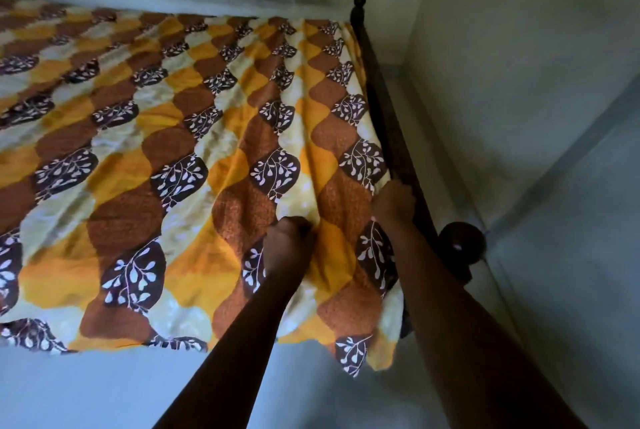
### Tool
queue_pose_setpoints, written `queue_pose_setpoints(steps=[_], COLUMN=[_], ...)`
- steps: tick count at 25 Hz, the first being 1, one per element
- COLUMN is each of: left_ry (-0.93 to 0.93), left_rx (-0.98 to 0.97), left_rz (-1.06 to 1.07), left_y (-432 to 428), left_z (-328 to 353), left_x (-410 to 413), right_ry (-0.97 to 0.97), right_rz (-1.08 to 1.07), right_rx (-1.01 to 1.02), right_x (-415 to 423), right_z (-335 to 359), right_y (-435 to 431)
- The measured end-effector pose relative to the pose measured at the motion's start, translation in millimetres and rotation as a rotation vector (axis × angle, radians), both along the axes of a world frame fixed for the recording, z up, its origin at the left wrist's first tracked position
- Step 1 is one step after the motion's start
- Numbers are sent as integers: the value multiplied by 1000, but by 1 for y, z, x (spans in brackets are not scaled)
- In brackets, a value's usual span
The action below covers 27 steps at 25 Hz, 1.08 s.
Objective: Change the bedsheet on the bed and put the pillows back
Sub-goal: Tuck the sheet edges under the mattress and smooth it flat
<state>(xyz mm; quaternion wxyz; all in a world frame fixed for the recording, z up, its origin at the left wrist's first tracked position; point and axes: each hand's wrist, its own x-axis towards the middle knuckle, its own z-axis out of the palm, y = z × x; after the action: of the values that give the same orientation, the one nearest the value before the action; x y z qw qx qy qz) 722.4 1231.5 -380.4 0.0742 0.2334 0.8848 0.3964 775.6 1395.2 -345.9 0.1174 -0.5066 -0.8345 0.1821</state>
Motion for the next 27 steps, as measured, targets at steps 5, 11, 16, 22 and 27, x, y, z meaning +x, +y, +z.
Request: queue_pose_setpoints(steps=[5, 11, 16, 22, 27], left_ry=[127, 332, 428, -473, -1028], left_rx=[245, 177, 507, 923, 953], left_rz=[-46, -255, -229, 62, 305], left_y=[12, 6, -32, -63, -51], left_z=[5, -3, -16, -115, -187], left_x=[-26, -9, 43, 140, 163], right_ry=[422, 626, 1205, 1255, 1028], right_rz=[-1, 313, 495, 59, 50], right_rx=[-69, 163, -13, -22, -222], right_x=[-16, 11, 68, 150, 171], right_z=[0, -12, -55, -177, -215], right_y=[30, -22, -80, -121, -109])
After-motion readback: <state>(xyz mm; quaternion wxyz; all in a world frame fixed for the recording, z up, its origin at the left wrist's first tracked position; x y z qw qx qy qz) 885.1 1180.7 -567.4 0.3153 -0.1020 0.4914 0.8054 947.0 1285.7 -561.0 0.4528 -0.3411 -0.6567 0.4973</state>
